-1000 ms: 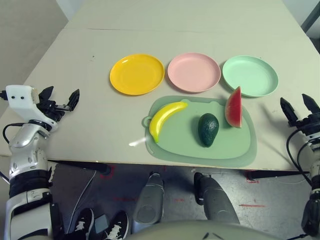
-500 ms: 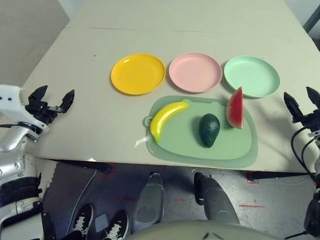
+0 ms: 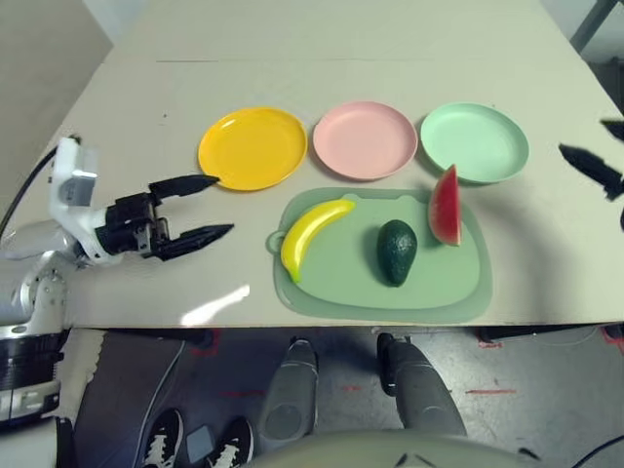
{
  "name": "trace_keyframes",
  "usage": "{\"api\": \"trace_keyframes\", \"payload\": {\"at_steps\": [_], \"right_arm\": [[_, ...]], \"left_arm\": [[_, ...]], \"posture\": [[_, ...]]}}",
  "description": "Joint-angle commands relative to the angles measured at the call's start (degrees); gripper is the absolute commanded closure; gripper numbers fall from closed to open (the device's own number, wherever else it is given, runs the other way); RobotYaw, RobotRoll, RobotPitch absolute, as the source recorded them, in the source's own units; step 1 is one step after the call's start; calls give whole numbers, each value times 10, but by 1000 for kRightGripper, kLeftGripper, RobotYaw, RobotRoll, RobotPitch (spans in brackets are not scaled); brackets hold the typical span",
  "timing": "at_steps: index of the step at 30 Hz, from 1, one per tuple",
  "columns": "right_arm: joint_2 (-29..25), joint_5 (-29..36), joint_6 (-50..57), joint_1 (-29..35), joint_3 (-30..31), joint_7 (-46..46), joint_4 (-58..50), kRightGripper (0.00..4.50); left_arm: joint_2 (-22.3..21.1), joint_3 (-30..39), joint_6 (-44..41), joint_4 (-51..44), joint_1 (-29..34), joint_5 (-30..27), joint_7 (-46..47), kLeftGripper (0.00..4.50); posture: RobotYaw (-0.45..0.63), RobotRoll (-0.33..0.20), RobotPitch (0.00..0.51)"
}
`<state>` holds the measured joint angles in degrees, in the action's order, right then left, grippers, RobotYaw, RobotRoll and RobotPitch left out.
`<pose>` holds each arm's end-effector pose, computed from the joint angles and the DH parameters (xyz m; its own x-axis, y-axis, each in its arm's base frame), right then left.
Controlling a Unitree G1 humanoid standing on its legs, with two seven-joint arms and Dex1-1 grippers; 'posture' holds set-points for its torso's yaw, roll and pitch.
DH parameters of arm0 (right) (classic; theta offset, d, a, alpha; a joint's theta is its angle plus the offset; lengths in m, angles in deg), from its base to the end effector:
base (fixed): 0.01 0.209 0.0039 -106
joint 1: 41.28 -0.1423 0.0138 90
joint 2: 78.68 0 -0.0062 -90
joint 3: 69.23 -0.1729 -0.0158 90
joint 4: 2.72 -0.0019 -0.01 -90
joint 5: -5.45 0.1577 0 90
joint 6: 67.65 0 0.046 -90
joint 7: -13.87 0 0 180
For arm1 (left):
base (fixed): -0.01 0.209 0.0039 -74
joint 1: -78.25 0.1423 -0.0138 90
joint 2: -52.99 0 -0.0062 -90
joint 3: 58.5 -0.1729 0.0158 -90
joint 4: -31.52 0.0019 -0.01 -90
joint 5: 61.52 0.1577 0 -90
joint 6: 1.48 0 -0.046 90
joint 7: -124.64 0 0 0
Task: Place the fruits into color-matched plates.
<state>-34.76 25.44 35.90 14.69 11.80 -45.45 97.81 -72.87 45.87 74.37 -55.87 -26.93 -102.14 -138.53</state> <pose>0.2588 -0.3219 0.2968 0.8072 0.5552 -0.2004 -0.5527 0.5919 -0.5867 0.2460 0.3155 0.2123 0.2973 -0.9497 -0.0982 0.9430 0.2759 0.1861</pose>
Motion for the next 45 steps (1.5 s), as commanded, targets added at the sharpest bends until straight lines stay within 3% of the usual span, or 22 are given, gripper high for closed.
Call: {"api": "trace_keyframes", "payload": {"at_steps": [1,3,5,10,18,25,32,39,45], "right_arm": [[-28,-162,-172,-79,155,-123,6,36],[-11,-218,-288,-152,216,-180,44,36],[18,-234,-369,-214,247,-214,87,36],[93,-213,-527,-314,297,-308,147,36],[102,-169,-616,-345,405,-332,166,36],[138,-181,-663,-367,452,-332,216,36],[210,-270,-704,-399,438,-298,322,36],[242,-356,-748,-425,447,-244,410,36],[258,-375,-757,-409,451,-241,432,36]], "left_arm": [[4,-35,-1,-3,-20,17,-29,0],[12,-49,8,5,-31,29,-36,0],[18,-54,11,11,-37,35,-36,0],[31,-53,10,-3,-15,41,-23,0],[33,-38,1,-41,28,36,0,0],[34,-50,-1,-33,-8,41,-3,0],[34,-55,-3,-36,-18,46,-7,0],[31,-53,-10,-49,-16,44,-1,0],[30,-50,-12,-55,-15,44,4,0]], "posture": [[-119,0,216],[-115,0,212],[-112,0,206],[-108,0,210],[-85,0,218],[-78,0,229],[-65,0,234],[-54,0,238],[-42,0,242]]}}
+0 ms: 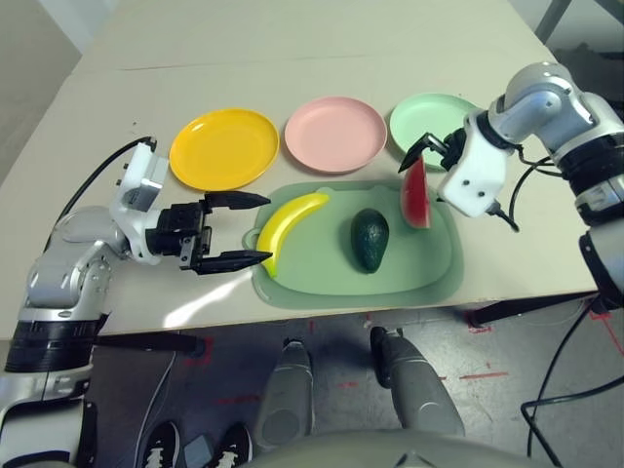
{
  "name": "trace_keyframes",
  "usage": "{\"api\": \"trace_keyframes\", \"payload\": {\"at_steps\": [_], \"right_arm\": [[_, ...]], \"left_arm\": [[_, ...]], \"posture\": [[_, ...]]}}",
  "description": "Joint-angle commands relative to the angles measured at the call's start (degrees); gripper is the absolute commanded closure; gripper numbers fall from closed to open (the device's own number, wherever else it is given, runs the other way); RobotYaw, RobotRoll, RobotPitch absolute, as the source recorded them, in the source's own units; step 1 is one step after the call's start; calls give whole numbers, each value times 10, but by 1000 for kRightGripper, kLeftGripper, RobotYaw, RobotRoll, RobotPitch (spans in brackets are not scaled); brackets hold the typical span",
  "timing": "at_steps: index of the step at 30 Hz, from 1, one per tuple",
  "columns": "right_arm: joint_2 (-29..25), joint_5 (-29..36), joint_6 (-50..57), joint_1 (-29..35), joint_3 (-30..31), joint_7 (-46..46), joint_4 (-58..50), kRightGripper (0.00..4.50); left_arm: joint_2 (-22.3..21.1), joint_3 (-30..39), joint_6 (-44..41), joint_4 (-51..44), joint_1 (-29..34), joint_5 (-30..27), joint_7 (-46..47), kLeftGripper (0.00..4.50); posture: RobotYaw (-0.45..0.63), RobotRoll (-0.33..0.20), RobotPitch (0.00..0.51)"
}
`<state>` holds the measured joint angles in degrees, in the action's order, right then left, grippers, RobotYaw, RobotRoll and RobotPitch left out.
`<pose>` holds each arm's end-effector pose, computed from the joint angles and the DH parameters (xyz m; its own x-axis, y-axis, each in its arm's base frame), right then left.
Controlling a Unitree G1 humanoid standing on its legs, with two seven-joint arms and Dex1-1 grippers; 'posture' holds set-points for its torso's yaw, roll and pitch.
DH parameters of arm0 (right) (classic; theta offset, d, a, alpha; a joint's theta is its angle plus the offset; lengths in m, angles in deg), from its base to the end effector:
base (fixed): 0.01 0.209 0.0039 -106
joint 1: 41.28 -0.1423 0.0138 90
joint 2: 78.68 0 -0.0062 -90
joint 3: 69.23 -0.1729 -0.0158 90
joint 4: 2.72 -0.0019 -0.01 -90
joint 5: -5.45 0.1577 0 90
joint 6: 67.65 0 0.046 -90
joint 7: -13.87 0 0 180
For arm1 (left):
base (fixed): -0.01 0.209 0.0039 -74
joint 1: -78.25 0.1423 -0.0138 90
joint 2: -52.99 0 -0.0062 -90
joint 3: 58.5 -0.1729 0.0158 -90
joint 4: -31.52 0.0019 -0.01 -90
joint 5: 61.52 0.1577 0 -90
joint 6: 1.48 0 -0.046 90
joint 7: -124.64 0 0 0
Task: Place the fruits into color-matched plates.
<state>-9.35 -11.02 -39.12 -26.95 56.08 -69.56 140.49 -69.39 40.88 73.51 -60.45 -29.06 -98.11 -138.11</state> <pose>0.3466 -0.1525 0.2841 0.2274 0.4033 -0.8863 -0.2829 -0.8436 -0.4565 0.2554 0.2840 0.2076 0.2059 -0.9675 -0.1471 0.9647 0.1754 0.1967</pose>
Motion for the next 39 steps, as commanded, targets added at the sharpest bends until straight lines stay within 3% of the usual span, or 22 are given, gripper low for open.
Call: {"api": "trace_keyframes", "payload": {"at_steps": [1,13,16,21,22,31,39], "right_arm": [[6,-15,-5,8,8,1,8,36],[14,-41,23,29,10,-21,38,36],[18,-28,32,34,7,-32,31,550],[20,-21,48,38,1,-43,25,2312],[20,-20,52,38,0,-46,23,2449],[-6,62,135,25,14,-91,-32,2449],[-14,137,211,-2,31,-91,-98,2449]], "left_arm": [[-6,1,-4,-10,7,3,0,0],[-2,4,-1,-26,24,4,17,0],[-4,5,1,-28,28,4,19,0],[-9,7,4,-22,26,6,17,0],[-9,7,6,-20,26,7,16,0],[-8,4,13,-11,21,12,17,0],[13,23,-25,-18,9,-7,84,0]], "posture": [[-42,0,242],[-34,0,238],[-33,0,236],[-32,0,232],[-32,0,232],[-38,0,224],[-40,0,221]]}}
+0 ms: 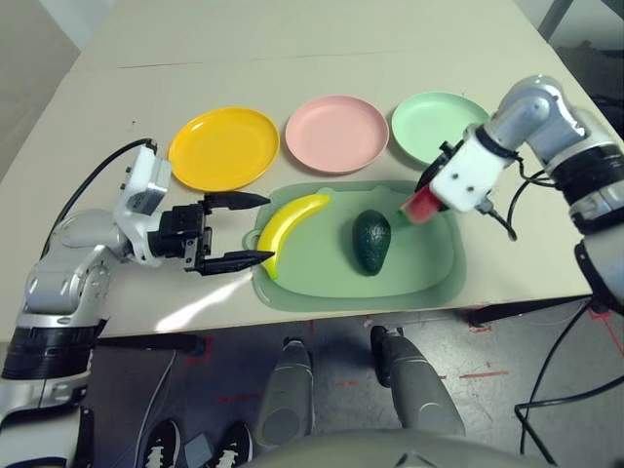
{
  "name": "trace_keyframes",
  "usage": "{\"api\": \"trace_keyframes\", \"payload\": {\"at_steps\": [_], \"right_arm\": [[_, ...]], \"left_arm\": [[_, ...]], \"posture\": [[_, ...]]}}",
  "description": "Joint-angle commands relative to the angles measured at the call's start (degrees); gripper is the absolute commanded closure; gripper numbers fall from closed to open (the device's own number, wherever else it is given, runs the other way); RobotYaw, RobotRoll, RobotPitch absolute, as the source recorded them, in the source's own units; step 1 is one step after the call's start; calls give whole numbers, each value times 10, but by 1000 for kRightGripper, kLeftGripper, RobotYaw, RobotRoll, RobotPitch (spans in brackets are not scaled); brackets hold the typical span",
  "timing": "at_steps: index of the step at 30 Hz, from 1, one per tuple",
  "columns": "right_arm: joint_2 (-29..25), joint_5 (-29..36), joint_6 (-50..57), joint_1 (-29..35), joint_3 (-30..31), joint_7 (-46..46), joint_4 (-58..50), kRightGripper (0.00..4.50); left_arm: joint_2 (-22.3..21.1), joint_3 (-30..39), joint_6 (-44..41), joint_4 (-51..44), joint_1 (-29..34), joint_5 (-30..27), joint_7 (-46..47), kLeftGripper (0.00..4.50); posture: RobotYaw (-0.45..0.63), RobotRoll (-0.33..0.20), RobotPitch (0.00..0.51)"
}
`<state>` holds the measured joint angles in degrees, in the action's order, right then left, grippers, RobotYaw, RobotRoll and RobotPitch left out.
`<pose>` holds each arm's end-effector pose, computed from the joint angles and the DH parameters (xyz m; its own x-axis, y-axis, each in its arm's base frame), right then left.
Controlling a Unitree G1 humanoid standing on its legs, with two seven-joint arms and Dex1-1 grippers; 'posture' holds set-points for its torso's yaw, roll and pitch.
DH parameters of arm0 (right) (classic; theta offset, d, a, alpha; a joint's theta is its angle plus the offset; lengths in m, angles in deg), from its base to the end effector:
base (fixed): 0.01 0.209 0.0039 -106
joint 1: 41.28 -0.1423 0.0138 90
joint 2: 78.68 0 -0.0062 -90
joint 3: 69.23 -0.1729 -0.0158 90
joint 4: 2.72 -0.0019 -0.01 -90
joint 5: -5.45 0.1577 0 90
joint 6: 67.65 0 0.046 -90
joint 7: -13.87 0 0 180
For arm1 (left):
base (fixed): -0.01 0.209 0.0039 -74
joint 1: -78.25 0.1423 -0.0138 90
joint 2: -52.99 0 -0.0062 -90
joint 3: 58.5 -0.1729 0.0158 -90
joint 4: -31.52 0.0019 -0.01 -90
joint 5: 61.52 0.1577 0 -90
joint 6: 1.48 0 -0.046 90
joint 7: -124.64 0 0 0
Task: Place the fruits into color-matched plates.
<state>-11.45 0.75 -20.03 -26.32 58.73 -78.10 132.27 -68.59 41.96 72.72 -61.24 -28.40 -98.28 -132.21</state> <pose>0.3486 -0.1486 0.2964 0.1453 0.4177 -0.8969 -0.4870 -0.7589 -0.4323 0.2534 0.2842 0.2066 0.3066 -0.9454 -0.1104 0.9381 0.2804 0.2035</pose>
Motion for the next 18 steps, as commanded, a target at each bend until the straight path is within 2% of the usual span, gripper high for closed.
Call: {"api": "trace_keyframes", "payload": {"at_steps": [1,2,7,13,16,18], "right_arm": [[19,15,24,-13,-10,-5,-9,2449],[32,7,25,-19,-23,4,3,2449],[123,-54,19,-77,-64,162,119,2449],[211,-151,45,-119,-53,349,241,2449],[236,-186,61,-122,-49,402,275,2449],[247,-234,61,-117,-26,460,291,2449]], "left_arm": [[6,14,-20,-12,3,-3,36,0],[7,16,-22,-14,2,0,47,0],[7,12,-31,-24,0,18,95,0],[-1,-1,-31,-32,-4,37,99,0],[-2,0,-30,-33,-4,39,98,0],[-5,3,-32,-46,6,37,96,0]], "posture": [[-32,0,214],[-32,0,214],[-19,0,215],[6,0,221],[16,0,227],[20,0,232]]}}
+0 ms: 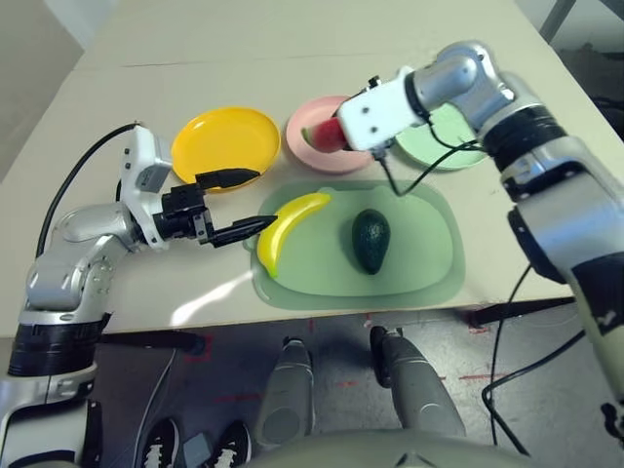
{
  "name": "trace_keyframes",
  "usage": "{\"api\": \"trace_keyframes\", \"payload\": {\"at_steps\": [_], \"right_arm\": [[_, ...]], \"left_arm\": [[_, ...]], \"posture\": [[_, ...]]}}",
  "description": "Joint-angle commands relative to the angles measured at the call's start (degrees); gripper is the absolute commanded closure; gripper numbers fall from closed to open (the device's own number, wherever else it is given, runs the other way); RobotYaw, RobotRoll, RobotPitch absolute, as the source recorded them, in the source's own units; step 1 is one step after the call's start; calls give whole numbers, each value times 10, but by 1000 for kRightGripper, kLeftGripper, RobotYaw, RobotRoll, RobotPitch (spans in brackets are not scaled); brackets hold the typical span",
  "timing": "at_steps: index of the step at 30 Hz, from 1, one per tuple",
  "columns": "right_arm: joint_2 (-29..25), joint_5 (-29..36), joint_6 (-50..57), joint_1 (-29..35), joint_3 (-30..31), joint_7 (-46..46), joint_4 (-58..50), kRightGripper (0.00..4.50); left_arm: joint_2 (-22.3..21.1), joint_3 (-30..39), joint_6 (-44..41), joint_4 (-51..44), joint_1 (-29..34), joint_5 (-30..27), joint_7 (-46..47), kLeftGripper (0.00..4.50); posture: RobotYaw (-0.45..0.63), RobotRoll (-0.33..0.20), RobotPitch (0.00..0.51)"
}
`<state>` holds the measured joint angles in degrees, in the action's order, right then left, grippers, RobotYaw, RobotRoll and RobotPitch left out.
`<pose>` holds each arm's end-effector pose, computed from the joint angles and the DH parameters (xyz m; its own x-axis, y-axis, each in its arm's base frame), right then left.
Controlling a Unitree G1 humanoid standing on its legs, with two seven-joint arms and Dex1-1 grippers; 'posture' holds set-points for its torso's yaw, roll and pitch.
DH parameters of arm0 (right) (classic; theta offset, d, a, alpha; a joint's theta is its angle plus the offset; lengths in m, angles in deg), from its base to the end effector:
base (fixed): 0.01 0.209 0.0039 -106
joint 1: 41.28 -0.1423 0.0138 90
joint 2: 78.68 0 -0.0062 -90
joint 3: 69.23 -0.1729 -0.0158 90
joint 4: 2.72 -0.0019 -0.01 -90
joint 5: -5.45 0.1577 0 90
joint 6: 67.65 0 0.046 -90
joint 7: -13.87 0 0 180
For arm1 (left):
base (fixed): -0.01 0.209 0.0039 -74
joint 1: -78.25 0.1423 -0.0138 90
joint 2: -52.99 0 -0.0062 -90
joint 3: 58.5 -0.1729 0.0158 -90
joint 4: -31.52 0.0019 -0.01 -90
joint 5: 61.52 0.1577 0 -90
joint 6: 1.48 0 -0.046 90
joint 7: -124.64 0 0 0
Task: Place the fruits into color-matched plates.
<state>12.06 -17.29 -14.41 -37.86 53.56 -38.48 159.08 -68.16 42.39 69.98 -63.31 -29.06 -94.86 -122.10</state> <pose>0.3736 -0.0700 0.2811 0.4245 0.7099 -0.5620 -0.4441 -0.3777 -0.8125 0.2528 0.2798 0.2121 0.4760 -0.8711 -0.1212 0.8660 0.4402 0.2372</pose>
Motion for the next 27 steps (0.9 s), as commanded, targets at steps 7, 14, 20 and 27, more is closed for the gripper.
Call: {"api": "trace_keyframes", "payload": {"at_steps": [7,14,20,27], "right_arm": [[33,-110,24,5,29,128,49,2449],[25,-127,15,6,19,139,52,1454],[3,-135,-4,-5,24,131,47,15],[-37,-76,-84,-30,-15,-23,19,15]], "left_arm": [[-11,10,-15,-67,44,-9,6,0],[-8,6,-15,-85,52,-12,12,0],[-2,-8,2,-59,31,1,3,0],[-5,-13,20,-30,17,11,-16,0]], "posture": [[39,0,238],[39,0,233],[15,0,220],[0,0,218]]}}
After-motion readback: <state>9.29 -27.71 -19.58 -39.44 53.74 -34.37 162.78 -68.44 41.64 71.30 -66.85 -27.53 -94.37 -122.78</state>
